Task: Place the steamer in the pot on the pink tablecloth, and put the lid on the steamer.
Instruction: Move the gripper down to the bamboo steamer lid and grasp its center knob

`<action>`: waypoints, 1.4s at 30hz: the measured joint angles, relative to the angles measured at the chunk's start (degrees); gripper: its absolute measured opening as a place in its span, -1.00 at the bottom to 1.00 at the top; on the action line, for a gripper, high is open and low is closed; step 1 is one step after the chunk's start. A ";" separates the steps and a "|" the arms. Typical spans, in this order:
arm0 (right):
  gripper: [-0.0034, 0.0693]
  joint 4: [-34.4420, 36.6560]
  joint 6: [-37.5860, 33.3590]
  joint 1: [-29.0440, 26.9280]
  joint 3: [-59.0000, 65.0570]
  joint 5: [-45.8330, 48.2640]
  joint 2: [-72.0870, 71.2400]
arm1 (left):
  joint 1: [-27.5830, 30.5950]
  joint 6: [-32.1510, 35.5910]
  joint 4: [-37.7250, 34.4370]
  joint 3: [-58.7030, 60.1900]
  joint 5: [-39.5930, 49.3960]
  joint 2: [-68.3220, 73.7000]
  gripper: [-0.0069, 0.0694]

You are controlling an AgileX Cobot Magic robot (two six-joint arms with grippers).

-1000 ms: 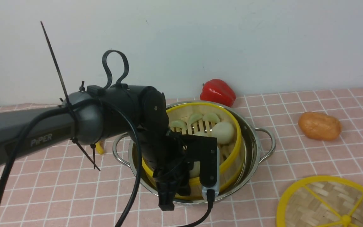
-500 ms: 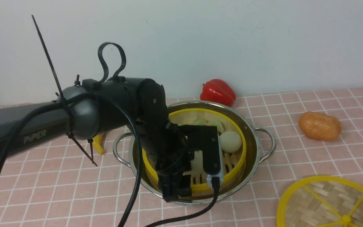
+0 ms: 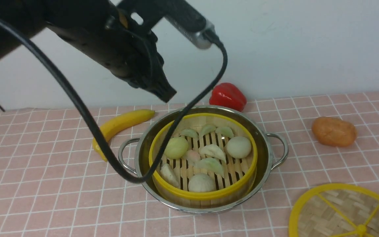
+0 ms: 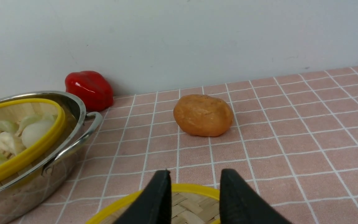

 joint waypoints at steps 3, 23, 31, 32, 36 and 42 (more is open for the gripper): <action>-0.25 0.00 0.00 0.00 0.00 0.00 0.00 | 0.00 -1.39 -0.06 -0.06 -2.65 -1.10 -0.88; -0.25 0.00 0.00 0.00 0.00 0.00 0.00 | 22.88 -7.84 -4.47 46.05 -33.49 -45.42 -0.81; -0.25 0.00 0.00 0.00 0.00 0.00 0.00 | 37.33 -10.09 -7.33 78.47 -37.04 -74.66 -0.79; -0.25 0.00 0.00 0.00 0.00 0.00 0.00 | 37.47 -10.57 -7.33 79.58 -37.04 -75.64 -0.79; -0.25 0.00 0.00 0.00 0.00 0.00 0.00 | 38.76 -14.89 -7.27 89.46 -36.84 -84.36 -0.76; -0.25 0.00 0.00 0.00 0.00 -0.06 0.00 | 38.76 -16.88 -6.18 92.54 -37.42 -89.97 -0.74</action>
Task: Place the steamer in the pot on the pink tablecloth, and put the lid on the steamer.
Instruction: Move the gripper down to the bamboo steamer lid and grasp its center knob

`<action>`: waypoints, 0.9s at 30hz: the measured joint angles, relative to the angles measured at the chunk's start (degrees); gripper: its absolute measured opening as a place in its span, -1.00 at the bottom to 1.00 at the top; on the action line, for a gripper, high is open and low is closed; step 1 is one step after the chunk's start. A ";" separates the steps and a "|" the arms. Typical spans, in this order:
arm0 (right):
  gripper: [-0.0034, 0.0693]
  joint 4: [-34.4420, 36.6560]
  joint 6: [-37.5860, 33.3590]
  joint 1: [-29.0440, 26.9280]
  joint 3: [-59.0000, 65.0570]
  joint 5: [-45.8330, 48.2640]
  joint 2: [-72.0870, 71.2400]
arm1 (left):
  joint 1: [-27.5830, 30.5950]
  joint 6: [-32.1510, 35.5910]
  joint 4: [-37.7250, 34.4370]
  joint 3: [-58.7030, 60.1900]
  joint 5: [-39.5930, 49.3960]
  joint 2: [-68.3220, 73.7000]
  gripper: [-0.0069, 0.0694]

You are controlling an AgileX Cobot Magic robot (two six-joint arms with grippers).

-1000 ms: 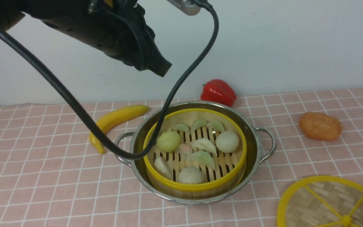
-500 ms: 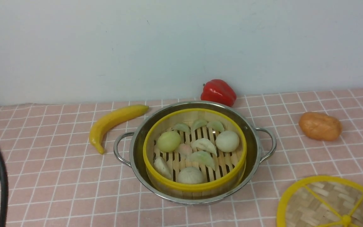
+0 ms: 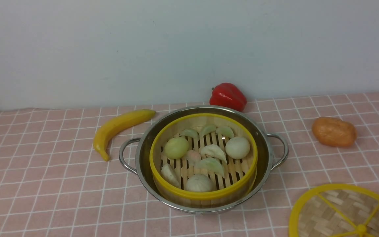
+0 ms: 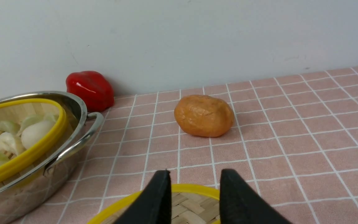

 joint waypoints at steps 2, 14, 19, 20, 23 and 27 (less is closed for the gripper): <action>-0.24 0.00 0.00 0.00 0.00 -0.01 0.00 | 0.00 -0.11 0.63 0.00 -0.27 -0.11 -0.73; -0.24 0.00 0.00 0.00 0.00 0.04 0.00 | 0.00 -0.27 1.41 0.00 -0.65 -0.16 -0.66; -0.24 0.00 0.00 0.00 0.00 0.04 0.00 | 0.00 -0.27 1.41 0.00 -0.65 -0.16 -0.65; -0.24 0.00 0.00 0.00 0.00 0.04 0.00 | 0.00 -0.27 1.41 0.00 -0.65 -0.16 -0.65; -0.24 0.00 0.16 0.00 0.00 -0.43 0.00 | 0.00 -0.27 1.41 0.00 -0.65 -0.16 -0.62; -0.24 2.76 1.76 0.13 -2.60 -4.70 -0.01 | 0.00 -0.27 1.42 0.00 -0.65 -0.16 -0.61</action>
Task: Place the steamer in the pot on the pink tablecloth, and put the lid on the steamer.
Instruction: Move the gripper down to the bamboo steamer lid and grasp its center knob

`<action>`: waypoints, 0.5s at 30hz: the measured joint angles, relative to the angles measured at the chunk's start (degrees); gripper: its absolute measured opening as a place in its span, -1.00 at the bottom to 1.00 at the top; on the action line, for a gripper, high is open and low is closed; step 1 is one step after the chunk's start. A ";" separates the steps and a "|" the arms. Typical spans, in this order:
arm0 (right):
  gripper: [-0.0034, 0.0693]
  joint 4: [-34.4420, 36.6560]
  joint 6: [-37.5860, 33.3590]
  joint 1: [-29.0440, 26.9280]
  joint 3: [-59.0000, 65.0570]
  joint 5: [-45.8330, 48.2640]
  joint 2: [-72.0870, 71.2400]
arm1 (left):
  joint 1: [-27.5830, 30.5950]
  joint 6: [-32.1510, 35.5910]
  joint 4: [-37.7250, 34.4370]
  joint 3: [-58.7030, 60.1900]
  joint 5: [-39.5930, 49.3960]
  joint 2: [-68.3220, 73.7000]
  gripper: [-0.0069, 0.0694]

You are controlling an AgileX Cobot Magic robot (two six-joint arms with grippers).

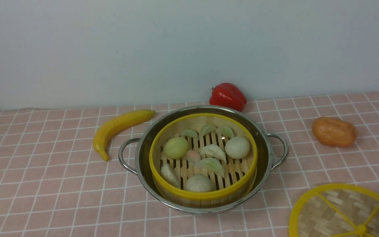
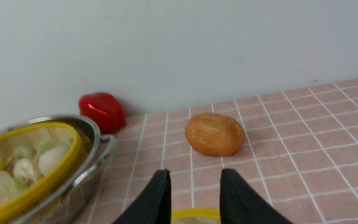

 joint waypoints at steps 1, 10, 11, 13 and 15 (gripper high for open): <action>-0.24 0.00 0.00 0.01 0.00 0.00 0.00 | 0.00 0.00 0.00 0.00 0.00 0.00 -0.61; -0.24 6.66 -0.41 1.03 -22.47 6.12 2.36 | 0.00 0.00 0.00 0.00 -0.04 -0.05 -0.57; -0.24 8.73 0.01 1.03 -23.60 6.12 2.59 | 0.00 0.00 0.00 0.00 -0.04 -0.05 -0.57; -0.24 12.25 -0.30 1.08 -25.51 6.76 2.70 | 0.00 0.00 0.00 0.00 -0.06 -0.05 -0.56; -0.24 14.25 -3.02 1.05 -28.14 12.29 2.95 | 0.00 0.00 0.00 0.00 -0.06 -0.09 -0.54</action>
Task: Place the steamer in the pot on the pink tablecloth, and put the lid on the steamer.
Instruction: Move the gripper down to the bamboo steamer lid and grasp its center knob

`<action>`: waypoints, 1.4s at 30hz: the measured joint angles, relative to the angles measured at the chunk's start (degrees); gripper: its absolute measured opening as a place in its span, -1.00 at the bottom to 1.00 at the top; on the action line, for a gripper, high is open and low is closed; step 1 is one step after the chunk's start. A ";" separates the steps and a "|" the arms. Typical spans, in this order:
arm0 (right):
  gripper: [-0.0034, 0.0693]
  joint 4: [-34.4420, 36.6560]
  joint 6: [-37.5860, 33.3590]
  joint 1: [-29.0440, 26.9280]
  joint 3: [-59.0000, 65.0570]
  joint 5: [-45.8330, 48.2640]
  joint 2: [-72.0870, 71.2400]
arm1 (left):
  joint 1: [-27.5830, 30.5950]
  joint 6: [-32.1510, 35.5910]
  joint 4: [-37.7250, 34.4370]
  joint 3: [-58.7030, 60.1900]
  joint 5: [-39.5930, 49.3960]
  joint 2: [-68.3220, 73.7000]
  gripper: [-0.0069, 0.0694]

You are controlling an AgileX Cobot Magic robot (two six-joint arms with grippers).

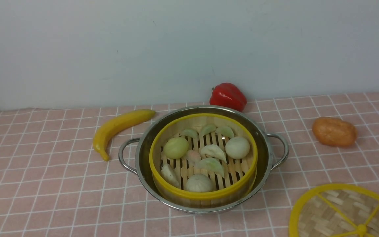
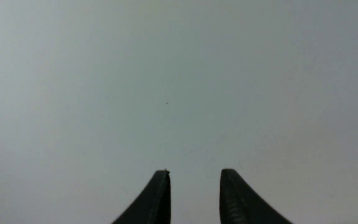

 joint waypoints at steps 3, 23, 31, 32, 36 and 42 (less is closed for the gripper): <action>-0.24 0.29 -8.28 0.00 -6.16 16.67 3.11 | 0.00 0.00 0.00 0.00 -0.05 -0.02 -0.52; -0.24 5.54 -36.89 1.41 -16.76 34.95 77.66 | 0.00 0.00 0.00 0.00 -0.05 -0.02 -0.44; -0.24 -7.88 -26.17 7.56 -19.38 31.66 86.68 | 0.00 0.00 0.00 0.00 -0.05 -0.02 -0.41; -0.24 -9.28 -24.91 7.88 -19.58 31.29 86.98 | 0.00 0.00 0.00 0.00 -0.05 -0.02 -0.40; -0.24 -11.55 -23.24 7.99 -19.64 30.90 87.04 | 0.00 0.00 0.00 0.00 -0.05 -0.02 -0.40; -0.24 -9.50 -23.11 7.99 -19.97 30.56 88.91 | 0.00 0.00 0.00 0.00 -0.10 -0.02 -0.35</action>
